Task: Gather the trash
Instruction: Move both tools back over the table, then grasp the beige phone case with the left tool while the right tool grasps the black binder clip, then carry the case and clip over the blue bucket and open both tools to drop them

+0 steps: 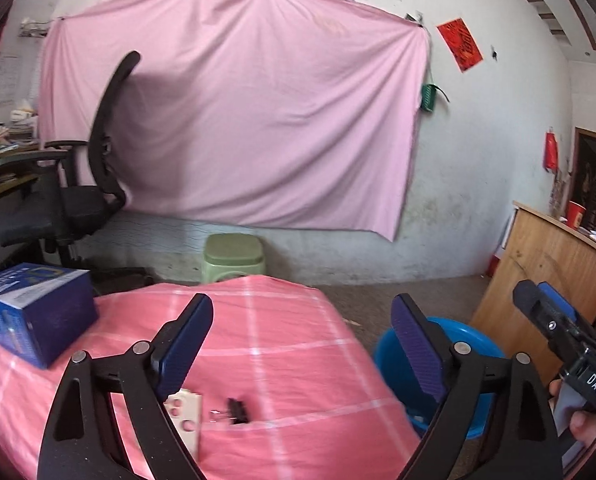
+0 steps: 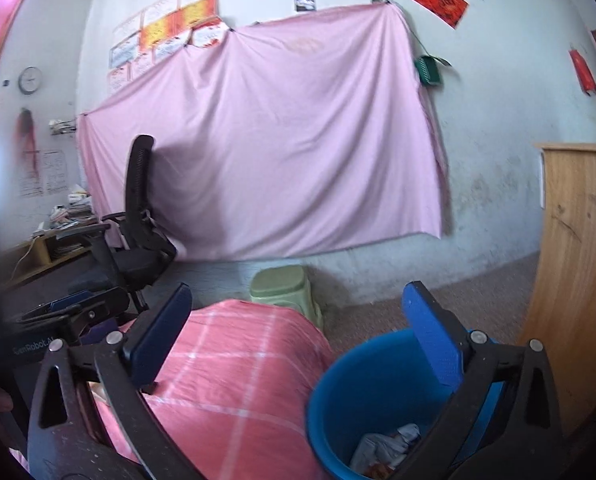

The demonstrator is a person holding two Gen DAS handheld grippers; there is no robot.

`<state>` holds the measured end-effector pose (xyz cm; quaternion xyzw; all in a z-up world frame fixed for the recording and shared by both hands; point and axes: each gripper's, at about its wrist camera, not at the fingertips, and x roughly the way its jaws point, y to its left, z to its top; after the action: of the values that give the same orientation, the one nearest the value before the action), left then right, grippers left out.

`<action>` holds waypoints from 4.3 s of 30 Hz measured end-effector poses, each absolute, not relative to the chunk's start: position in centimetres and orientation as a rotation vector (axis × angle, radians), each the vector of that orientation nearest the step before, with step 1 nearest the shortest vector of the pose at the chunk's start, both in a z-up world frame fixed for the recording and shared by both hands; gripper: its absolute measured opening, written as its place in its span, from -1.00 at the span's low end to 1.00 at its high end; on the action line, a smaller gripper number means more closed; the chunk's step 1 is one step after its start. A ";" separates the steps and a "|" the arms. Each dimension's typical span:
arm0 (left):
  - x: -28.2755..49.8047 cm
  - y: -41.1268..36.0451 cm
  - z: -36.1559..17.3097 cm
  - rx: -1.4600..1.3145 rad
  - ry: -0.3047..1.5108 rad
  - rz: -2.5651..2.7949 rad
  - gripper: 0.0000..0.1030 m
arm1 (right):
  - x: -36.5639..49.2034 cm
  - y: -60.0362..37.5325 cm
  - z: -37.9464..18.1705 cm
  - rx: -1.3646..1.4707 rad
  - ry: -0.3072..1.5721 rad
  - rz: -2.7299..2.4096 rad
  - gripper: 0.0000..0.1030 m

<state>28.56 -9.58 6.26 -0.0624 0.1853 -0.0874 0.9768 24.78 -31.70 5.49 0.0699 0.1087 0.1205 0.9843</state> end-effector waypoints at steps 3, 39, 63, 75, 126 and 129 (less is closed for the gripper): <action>27.6 -8.2 6.1 -0.122 0.351 -0.137 0.70 | 24.6 -30.3 5.6 0.143 0.188 0.276 1.00; 26.4 3.0 -1.2 -0.127 0.577 -0.018 0.68 | 29.0 -15.6 0.2 -0.157 0.493 0.505 1.00; 30.3 1.8 -4.6 -0.177 0.871 -0.195 -0.57 | 31.9 -11.3 -4.5 -0.288 0.867 0.647 0.05; 30.4 0.1 -4.1 -0.095 0.883 -0.189 -0.98 | 31.9 -11.9 -4.3 -0.246 0.873 0.683 -0.21; 28.4 -22.0 7.0 0.048 0.332 -0.430 -0.98 | 21.9 -37.6 5.2 0.114 0.199 0.099 -0.29; 29.2 -24.1 5.9 0.056 0.391 -0.446 -0.98 | 22.4 -38.9 4.1 0.134 0.257 0.076 -0.29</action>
<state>29.17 -24.06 5.88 0.0277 0.1926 -0.2198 0.9559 22.44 -38.92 4.06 0.0668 0.1281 0.0379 0.9888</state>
